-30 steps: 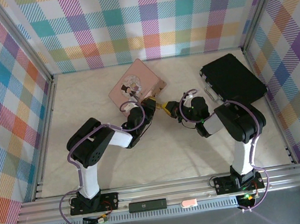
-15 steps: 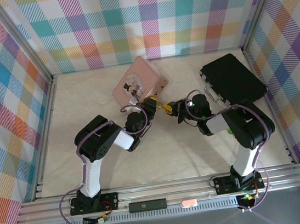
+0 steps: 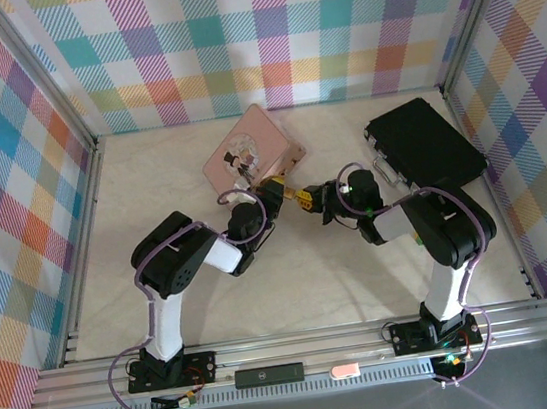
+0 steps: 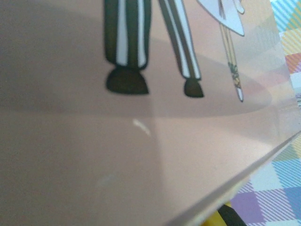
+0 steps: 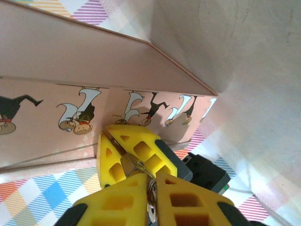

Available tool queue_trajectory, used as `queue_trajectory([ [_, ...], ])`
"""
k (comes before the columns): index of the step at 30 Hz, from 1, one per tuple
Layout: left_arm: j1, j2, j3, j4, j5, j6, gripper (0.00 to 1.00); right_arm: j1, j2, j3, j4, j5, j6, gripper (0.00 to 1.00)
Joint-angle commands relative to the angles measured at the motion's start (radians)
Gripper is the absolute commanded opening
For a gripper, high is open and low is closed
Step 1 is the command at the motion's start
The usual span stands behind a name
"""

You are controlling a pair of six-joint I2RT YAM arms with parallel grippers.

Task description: Unlock a padlock with a key

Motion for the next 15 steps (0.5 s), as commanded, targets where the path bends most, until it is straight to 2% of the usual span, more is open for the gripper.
queue_trajectory([
  [1, 0.000, -0.043, -0.026, -0.233, 0.033, 0.058, 0.00, 0.009, -0.049, 0.045, 0.009, -0.075, -0.196, 0.18],
  [9, 0.015, -0.070, -0.004, -0.328, 0.028, 0.060, 0.00, 0.008, -0.126, 0.015, -0.190, -0.010, -0.438, 0.36],
  [12, 0.027, -0.084, 0.013, -0.401, 0.024, 0.075, 0.00, 0.007, -0.165, 0.025, -0.338, 0.000, -0.548, 0.43],
  [15, 0.045, -0.104, 0.047, -0.500, 0.048, 0.121, 0.00, 0.007, -0.224, 0.053, -0.580, 0.054, -0.727, 0.49],
])
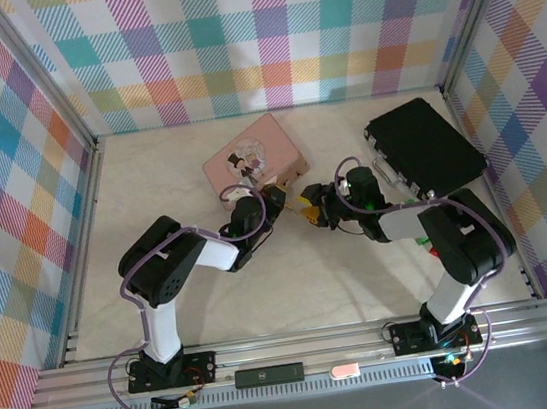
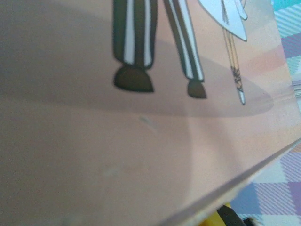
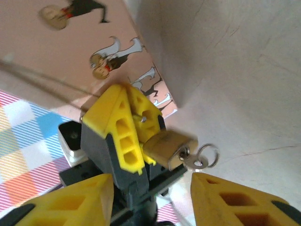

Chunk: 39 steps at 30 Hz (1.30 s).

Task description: Unlock a padlock with a key

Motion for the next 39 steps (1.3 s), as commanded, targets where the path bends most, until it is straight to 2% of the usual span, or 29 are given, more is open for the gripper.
queue_trajectory([
  [1, 0.033, -0.027, 0.034, -0.213, 0.025, 0.027, 0.00, 0.003, -0.083, 0.058, -0.300, 0.072, -0.275, 0.50],
  [4, 0.044, -0.043, 0.062, -0.295, 0.052, 0.076, 0.00, 0.004, -0.147, 0.096, -0.481, 0.160, -0.433, 0.51],
  [8, 0.047, -0.049, 0.093, -0.364, 0.092, 0.131, 0.00, 0.003, -0.216, 0.106, -0.571, 0.224, -0.535, 0.51],
  [10, 0.047, -0.046, 0.133, -0.459, 0.121, 0.189, 0.00, 0.003, -0.240, 0.114, -0.618, 0.246, -0.580, 0.52],
  [15, 0.047, -0.034, 0.214, -0.682, 0.168, 0.318, 0.00, 0.004, -0.289, 0.114, -0.689, 0.291, -0.672, 0.52],
  [21, 0.047, -0.028, 0.266, -0.849, 0.148, 0.401, 0.00, 0.005, -0.339, 0.086, -0.675, 0.322, -0.755, 0.52],
  [22, 0.047, -0.027, 0.269, -0.861, 0.145, 0.405, 0.03, 0.004, -0.346, 0.075, -0.662, 0.325, -0.769, 0.52],
  [26, 0.047, -0.032, 0.273, -0.891, 0.129, 0.415, 0.24, 0.007, -0.376, 0.045, -0.626, 0.334, -0.857, 0.54],
  [31, 0.047, -0.048, 0.266, -0.888, 0.114, 0.410, 0.35, 0.015, -0.387, 0.042, -0.622, 0.337, -0.941, 0.55],
  [34, 0.049, -0.078, 0.251, -0.891, 0.111, 0.399, 0.44, 0.035, -0.372, 0.050, -0.610, 0.327, -1.001, 0.55],
  [39, 0.070, -0.218, 0.169, -0.883, 0.110, 0.368, 0.56, 0.083, -0.283, 0.108, -0.631, 0.323, -1.052, 0.56],
])
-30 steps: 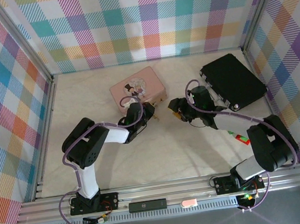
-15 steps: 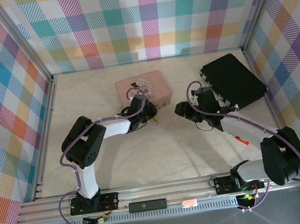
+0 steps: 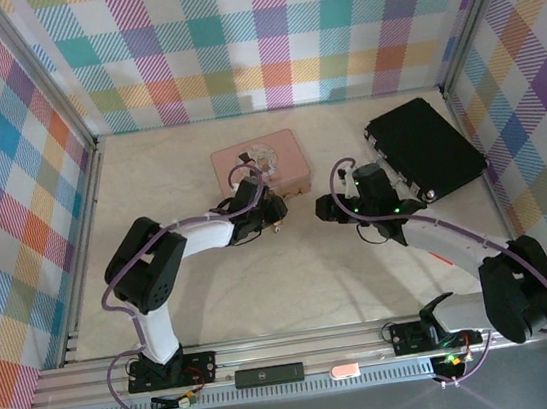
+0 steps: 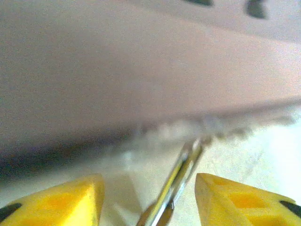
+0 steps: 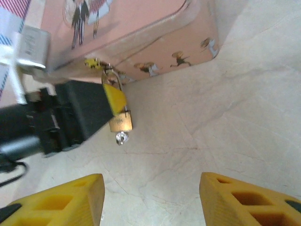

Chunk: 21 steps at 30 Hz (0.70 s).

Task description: Unlock a padlock with a key

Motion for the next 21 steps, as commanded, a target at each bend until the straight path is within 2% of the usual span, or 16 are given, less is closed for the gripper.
queue_trajectory([
  [1, 0.025, -0.139, -0.061, -0.019, -0.013, -0.022, 0.58, 0.047, 0.071, 0.063, -0.003, 0.005, -0.075, 0.56],
  [7, 0.109, -0.382, -0.214, -0.084, -0.038, -0.062, 0.65, 0.191, 0.233, 0.207, -0.082, 0.153, -0.091, 0.59],
  [11, 0.179, -0.505, -0.271, -0.137, -0.029, -0.061, 0.68, 0.290, 0.380, 0.377, -0.229, 0.304, -0.051, 0.60],
  [16, 0.206, -0.588, -0.326, -0.134, -0.063, -0.080, 0.71, 0.386, 0.552, 0.547, -0.379, 0.513, 0.039, 0.56],
  [21, 0.209, -0.596, -0.387, -0.043, -0.057, -0.146, 0.71, 0.410, 0.639, 0.631, -0.425, 0.615, 0.085, 0.52],
])
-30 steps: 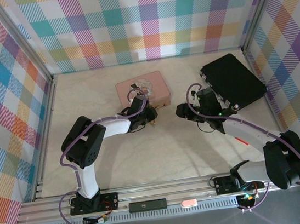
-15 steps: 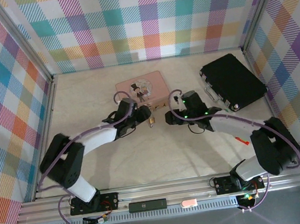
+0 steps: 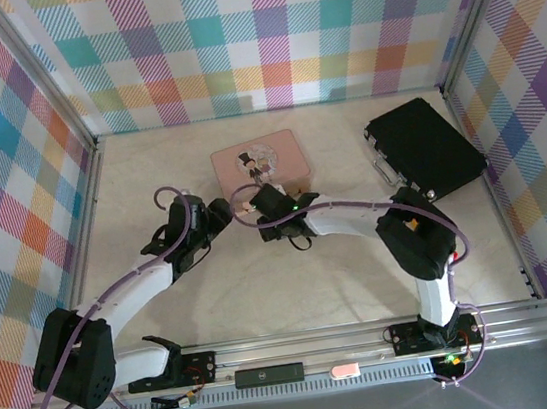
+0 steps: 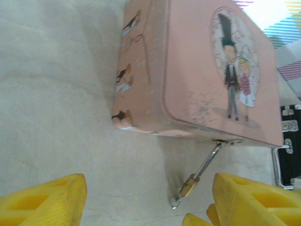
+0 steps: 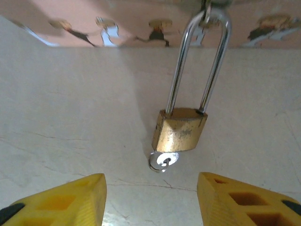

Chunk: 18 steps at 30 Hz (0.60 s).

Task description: Unlock a padlock with a key

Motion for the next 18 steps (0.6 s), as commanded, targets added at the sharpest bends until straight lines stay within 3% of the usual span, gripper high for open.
queue_trajectory([
  [1, 0.008, -0.013, -0.042, 0.059, 0.001, -0.053, 0.71, 0.001, 0.040, 0.064, -0.092, 0.138, 0.052, 0.51],
  [7, 0.013, -0.043, -0.066, 0.026, 0.001, -0.029, 0.71, 0.003, 0.100, 0.091, -0.087, 0.178, 0.081, 0.36],
  [18, 0.025, -0.093, -0.111, 0.000, -0.006, -0.024, 0.71, 0.014, 0.104, 0.110, -0.056, 0.154, 0.079, 0.40],
])
